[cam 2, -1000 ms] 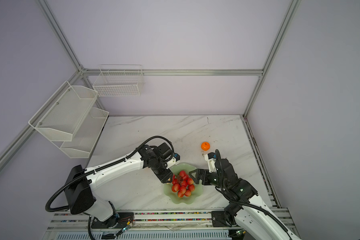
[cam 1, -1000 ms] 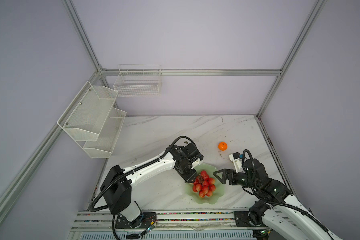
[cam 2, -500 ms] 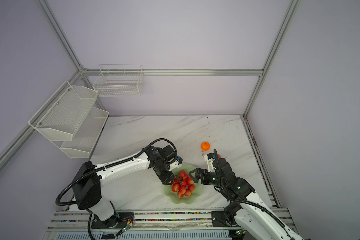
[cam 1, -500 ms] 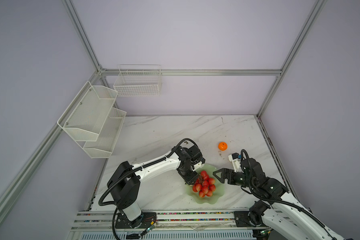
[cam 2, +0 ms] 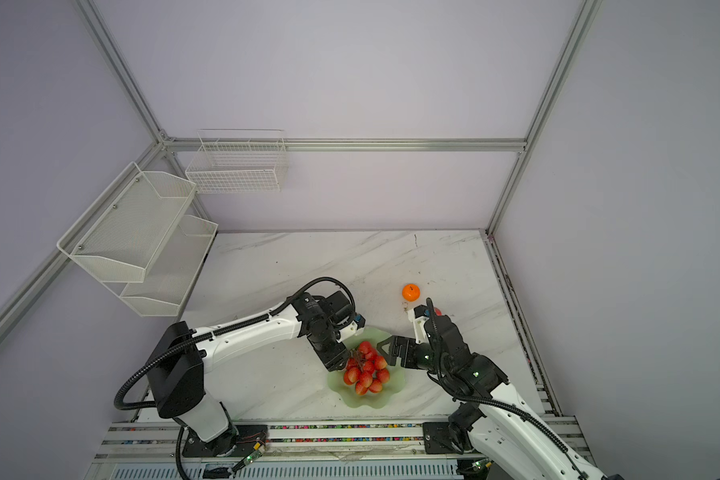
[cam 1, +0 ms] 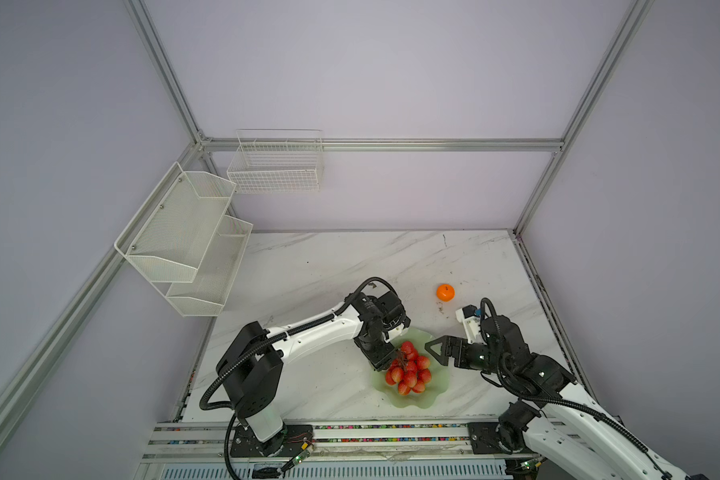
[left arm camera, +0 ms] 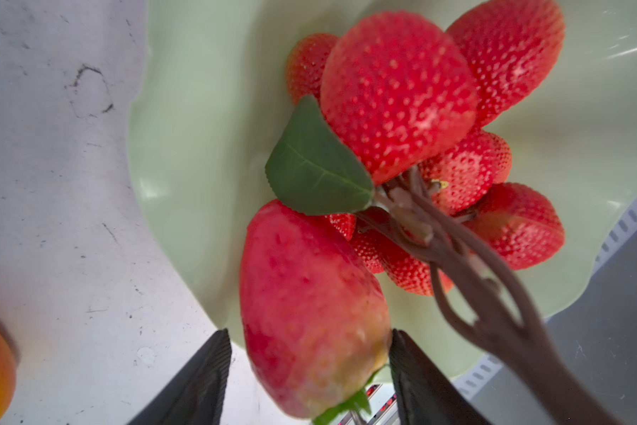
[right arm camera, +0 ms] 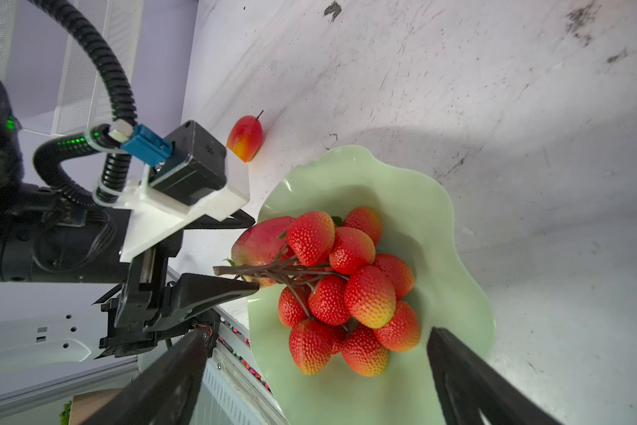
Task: Place and organize the fake fruits in the fruit bowl
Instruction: 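Move the left gripper to the small red-yellow mango and grasp it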
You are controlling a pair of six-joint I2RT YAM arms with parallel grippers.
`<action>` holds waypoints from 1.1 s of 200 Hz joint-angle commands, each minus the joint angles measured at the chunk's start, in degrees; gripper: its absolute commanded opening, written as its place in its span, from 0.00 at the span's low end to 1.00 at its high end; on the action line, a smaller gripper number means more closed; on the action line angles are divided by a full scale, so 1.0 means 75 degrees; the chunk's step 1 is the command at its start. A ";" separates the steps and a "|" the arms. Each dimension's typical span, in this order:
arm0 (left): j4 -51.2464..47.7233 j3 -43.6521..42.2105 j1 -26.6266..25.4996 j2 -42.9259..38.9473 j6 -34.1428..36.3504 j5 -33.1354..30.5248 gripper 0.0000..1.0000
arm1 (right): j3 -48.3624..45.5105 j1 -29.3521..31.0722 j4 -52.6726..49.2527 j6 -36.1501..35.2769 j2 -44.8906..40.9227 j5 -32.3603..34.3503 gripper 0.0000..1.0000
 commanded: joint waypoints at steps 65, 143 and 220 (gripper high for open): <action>0.0286 0.0644 0.0744 -0.1255 -0.0140 -0.0064 0.71 | 0.0277 0.0039 -0.0043 0.0922 0.0604 0.1123 0.97; 0.0919 -0.0280 0.2937 -0.1234 -0.0538 -0.2255 0.70 | 0.1225 0.0037 0.0635 -0.0552 0.1623 0.0420 0.97; 0.1118 -0.0391 0.3589 -0.0231 -0.0124 -0.1096 0.71 | 0.1180 0.0040 0.1093 -0.0232 0.1908 0.0185 0.97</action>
